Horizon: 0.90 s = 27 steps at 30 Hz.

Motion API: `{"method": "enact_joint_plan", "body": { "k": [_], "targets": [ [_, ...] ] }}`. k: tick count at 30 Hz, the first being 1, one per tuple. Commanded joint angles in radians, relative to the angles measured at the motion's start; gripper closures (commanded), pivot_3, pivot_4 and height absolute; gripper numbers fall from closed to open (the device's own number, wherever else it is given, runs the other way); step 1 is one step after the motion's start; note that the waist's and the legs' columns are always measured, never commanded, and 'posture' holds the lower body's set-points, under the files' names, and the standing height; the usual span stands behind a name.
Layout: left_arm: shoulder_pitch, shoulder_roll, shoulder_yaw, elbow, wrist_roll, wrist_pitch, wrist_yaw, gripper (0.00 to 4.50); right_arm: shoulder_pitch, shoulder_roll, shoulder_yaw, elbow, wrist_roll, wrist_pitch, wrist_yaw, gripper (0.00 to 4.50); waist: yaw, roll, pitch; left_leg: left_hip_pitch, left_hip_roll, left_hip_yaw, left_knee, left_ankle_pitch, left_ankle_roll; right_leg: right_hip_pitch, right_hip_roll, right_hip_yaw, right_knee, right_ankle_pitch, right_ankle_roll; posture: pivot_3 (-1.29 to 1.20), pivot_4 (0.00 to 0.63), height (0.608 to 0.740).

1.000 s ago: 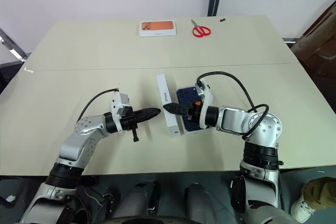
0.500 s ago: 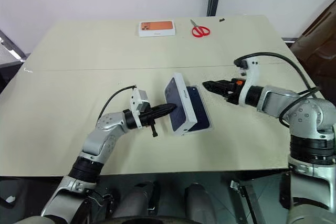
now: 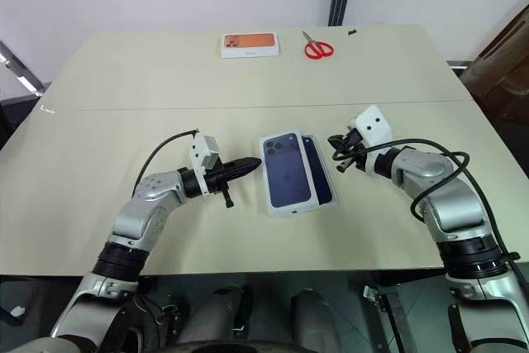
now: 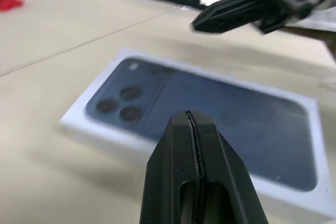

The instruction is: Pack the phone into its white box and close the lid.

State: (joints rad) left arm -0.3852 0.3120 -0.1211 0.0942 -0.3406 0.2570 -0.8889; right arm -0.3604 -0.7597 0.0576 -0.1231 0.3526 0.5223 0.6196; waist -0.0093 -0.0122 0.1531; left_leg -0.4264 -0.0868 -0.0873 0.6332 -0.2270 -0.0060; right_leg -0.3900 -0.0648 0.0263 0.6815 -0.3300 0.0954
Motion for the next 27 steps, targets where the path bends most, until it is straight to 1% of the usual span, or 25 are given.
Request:
{"method": "enact_joint_plan", "body": {
  "k": [1, 4, 5, 7, 12, 15, 18, 21, 23, 27],
  "targets": [
    [0.002, 0.031, 0.011, -0.036, -0.006, 0.083, 0.017, 4.5, 0.017, 0.011, -0.003, -0.047, -0.023, -0.029, 0.031, 4.46, -0.001, 0.0, 0.0, 0.0, 0.0, 0.0, 0.0, 0.0, 0.0, 0.0, 0.0, 0.0, 0.0, 0.0, 0.0, 0.0, 0.15, 0.734],
    [-0.003, 0.049, -0.008, -0.019, -0.027, 0.221, 0.016, 4.5, 0.013, 0.024, -0.007, -0.054, -0.036, -0.03, 0.038, 4.46, -0.003, 0.0, 0.0, 0.0, 0.0, 0.0, 0.0, 0.0, 0.0, 0.0, 0.0, 0.0, 0.0, 0.0, 0.0, 0.0, 0.15, 0.734],
    [-0.006, 0.049, -0.019, -0.012, -0.01, 0.218, 0.018, 4.5, 0.016, 0.019, -0.002, -0.06, -0.039, -0.034, 0.057, 4.46, -0.002, 0.0, 0.0, 0.0, 0.0, 0.0, -0.001, 0.0, 0.0, 0.0, 0.0, 0.0, 0.0, 0.0, 0.0, 0.0, 0.15, 0.734],
    [-0.015, 0.045, -0.032, -0.011, -0.024, 0.279, 0.004, 4.5, 0.022, 0.015, 0.005, -0.066, -0.047, -0.045, 0.085, 4.46, -0.002, 0.0, 0.0, 0.0, 0.0, 0.0, -0.001, 0.0, 0.0, 0.0, 0.0, 0.0, 0.0, 0.0, 0.0, 0.0, 0.15, 0.734],
    [-0.049, 0.031, -0.057, 0.0, -0.033, 0.363, -0.013, 4.5, 0.027, 0.016, 0.026, -0.086, -0.076, -0.068, 0.129, 4.46, 0.001, 0.0, 0.0, 0.0, -0.001, -0.001, 0.0, 0.0, 0.0, 0.0, 0.0, 0.0, 0.0, 0.0, 0.0, 0.0, 0.15, 0.734],
    [-0.068, 0.017, -0.07, 0.011, -0.027, 0.376, -0.019, 4.5, 0.03, 0.024, 0.036, -0.09, -0.087, -0.053, 0.14, 4.46, 0.0, 0.0, 0.0, 0.0, -0.001, -0.001, 0.0, 0.0, -0.001, 0.0, 0.0, 0.0, 0.0, 0.0, 0.0, 0.0, 0.15, 0.734],
    [-0.076, 0.006, -0.098, 0.015, -0.018, 0.383, -0.028, 4.5, 0.038, 0.012, 0.057, -0.078, -0.135, -0.083, 0.146, 4.46, -0.001, 0.0, 0.0, 0.0, -0.001, -0.001, 0.0, 0.0, -0.001, 0.0, 0.0, 0.0, 0.0, 0.0, 0.0, 0.0, 0.15, 0.734],
    [-0.079, -0.008, -0.108, 0.016, -0.018, 0.391, -0.027, 4.5, 0.021, 0.052, 0.012, -0.088, -0.079, -0.013, 0.137, 4.46, -0.001, 0.0, 0.0, 0.0, -0.001, -0.001, 0.0, 0.001, -0.001, 0.0, 0.0, 0.0, 0.0, 0.0, 0.0, 0.0, 0.15, 0.734],
    [-0.082, -0.018, -0.105, 0.014, -0.025, 0.397, -0.025, 4.5, 0.025, 0.04, 0.024, -0.091, -0.105, -0.032, 0.15, 4.46, 0.002, 0.0, 0.0, 0.0, -0.001, -0.001, 0.0, 0.001, -0.001, 0.0, -0.001, 0.0, 0.0, 0.0, 0.0, 0.0, 0.15, 0.734],
    [-0.099, -0.044, -0.088, 0.013, -0.033, 0.398, -0.011, 4.5, 0.03, 0.044, 0.013, -0.093, -0.097, -0.013, 0.152, 4.46, 0.002, 0.0, 0.0, 0.0, -0.001, -0.001, 0.0, 0.001, -0.001, 0.0, -0.001, 0.0, 0.0, 0.0, 0.0, 0.0, 0.15, 0.734]
  ]
}}
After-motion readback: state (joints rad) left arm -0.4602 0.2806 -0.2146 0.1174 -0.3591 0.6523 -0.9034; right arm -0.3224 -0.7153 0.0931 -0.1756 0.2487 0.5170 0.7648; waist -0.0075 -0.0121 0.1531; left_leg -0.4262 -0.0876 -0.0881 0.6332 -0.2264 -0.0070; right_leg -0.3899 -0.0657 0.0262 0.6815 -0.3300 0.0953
